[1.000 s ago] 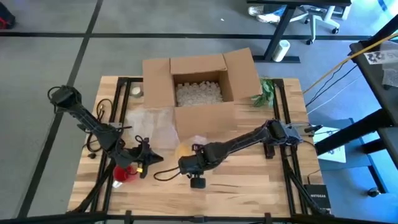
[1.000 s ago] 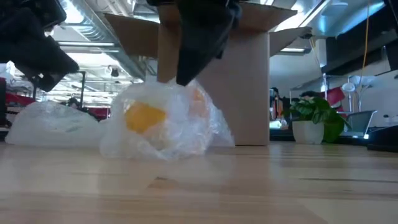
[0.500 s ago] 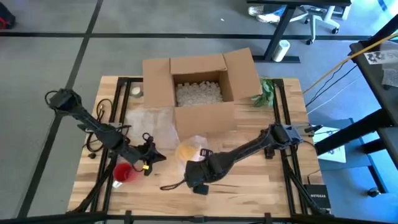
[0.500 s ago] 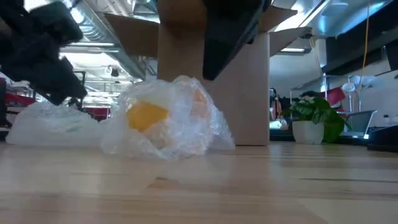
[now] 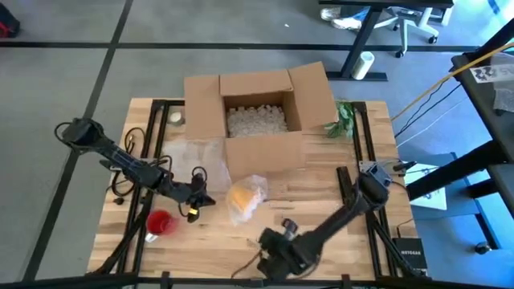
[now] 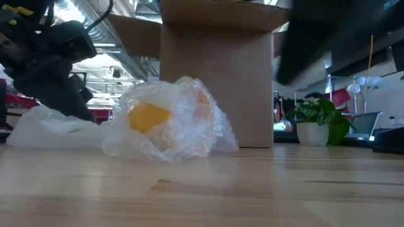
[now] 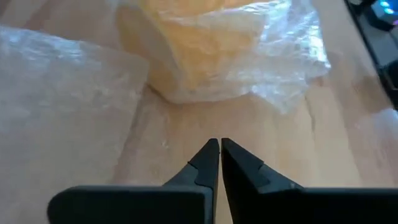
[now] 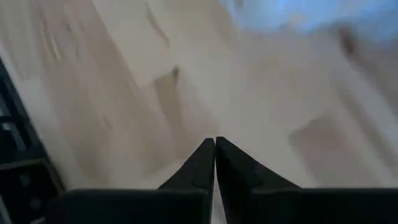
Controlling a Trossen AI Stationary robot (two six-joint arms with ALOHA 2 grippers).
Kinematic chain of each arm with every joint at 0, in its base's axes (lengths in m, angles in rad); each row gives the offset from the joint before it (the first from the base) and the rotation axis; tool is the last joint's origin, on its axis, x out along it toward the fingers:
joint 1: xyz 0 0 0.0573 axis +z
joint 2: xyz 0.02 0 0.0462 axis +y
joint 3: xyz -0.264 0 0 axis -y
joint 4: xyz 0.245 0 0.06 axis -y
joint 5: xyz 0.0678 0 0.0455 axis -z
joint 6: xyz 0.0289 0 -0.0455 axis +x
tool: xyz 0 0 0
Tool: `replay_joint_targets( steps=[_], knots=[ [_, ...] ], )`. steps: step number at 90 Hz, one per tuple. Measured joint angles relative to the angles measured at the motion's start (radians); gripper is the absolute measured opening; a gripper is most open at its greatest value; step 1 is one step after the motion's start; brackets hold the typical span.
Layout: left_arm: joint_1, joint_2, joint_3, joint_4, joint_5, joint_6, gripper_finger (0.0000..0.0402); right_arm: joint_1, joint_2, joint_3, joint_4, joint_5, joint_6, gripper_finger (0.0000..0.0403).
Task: Wrap mug
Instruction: Put the wrapped yellow mug into the cardboard box
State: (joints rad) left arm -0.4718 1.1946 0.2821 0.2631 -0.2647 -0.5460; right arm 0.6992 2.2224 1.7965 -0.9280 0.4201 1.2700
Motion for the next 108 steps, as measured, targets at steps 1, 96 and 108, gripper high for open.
replay_joint_targets(
  steps=[1, 96, 108],
  knots=[
    [-0.001, 0.0, 0.0, 0.0, 0.0, -0.001, 0.0, 0.003, 0.0, -0.01, 0.009, 0.001, 0.012, 0.0],
    [0.269, 0.006, 0.0, 0.011, 0.096, 0.163, 0.0, -0.092, -0.442, -1.067, 1.287, 0.195, -0.34, 0.0],
    [0.298, 0.036, 0.009, 0.007, 0.122, 0.186, 0.0, -0.167, -0.44, -1.029, 1.282, 0.131, -0.462, 0.0]
  ],
)
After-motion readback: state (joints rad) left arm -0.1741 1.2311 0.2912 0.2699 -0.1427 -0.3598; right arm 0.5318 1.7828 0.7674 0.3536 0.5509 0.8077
